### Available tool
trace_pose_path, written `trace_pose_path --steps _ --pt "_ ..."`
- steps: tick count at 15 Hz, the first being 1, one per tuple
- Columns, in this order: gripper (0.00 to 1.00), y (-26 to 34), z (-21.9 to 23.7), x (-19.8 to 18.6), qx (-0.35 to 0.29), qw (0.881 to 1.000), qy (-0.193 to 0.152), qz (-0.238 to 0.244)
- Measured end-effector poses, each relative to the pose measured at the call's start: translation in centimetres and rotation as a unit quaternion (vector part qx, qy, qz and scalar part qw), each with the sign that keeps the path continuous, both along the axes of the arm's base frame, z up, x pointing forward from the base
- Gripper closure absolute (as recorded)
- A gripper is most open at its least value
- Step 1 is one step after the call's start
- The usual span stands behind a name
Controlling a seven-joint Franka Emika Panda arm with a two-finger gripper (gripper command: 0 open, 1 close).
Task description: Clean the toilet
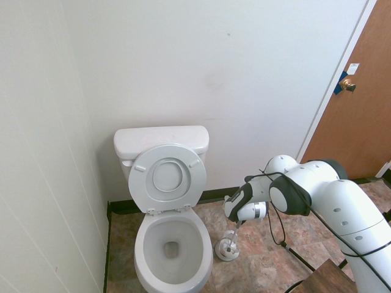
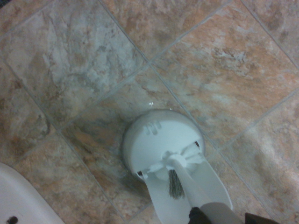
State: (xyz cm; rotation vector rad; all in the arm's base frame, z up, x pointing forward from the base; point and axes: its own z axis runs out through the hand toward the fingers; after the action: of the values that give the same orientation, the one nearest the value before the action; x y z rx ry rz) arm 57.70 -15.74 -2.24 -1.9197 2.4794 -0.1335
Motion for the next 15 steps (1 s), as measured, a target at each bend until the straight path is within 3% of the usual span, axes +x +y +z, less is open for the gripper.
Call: trace_pose_path --steps 5,15 --pt "1.00 -0.7 4.2 -0.5 -0.007 1.000 -0.009 0.005" --pt "1.00 -0.6 22.8 -8.0 -0.037 0.998 -0.028 0.046"
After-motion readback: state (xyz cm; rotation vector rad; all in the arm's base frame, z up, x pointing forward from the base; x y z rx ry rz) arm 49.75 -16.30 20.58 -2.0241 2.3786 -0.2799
